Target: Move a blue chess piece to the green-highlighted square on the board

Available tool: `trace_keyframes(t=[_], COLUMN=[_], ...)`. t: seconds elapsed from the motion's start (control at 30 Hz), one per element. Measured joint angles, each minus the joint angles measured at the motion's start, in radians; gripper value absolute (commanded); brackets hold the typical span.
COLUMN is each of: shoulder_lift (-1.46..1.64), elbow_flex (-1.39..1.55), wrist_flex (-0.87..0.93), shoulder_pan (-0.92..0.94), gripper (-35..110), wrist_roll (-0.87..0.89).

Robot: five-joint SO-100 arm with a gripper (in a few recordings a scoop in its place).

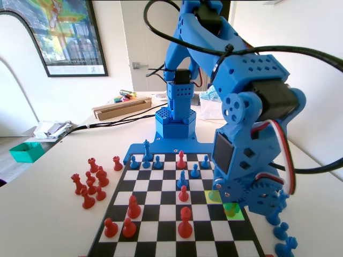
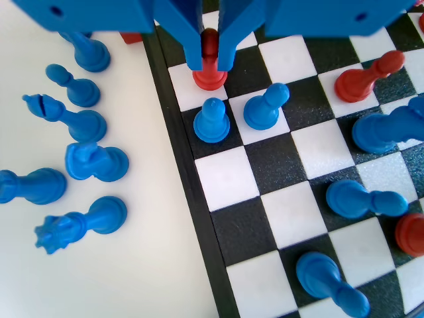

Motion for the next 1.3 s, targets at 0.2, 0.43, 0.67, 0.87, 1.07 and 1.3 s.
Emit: trace_keyframes(t=[0.2, 0.43, 0.67, 0.87, 1.07, 1.3], shoulder_lift=[0.041, 0.262, 0.48, 0.545, 0.546, 0.449], elbow_flex=[-0.069, -0.094, -0.075, -0.064, -0.064, -0.064], wrist_flex=[0.063, 0.198, 0.304, 0.391, 0.383, 0.354], shoulder_pan=[0.025, 0.107, 0.284, 0.477, 0.69, 0.868], gripper=[1, 1, 1, 1, 1, 1], wrist_roll=[0.008, -0.015, -0.058, -0.103, -0.135, -0.155])
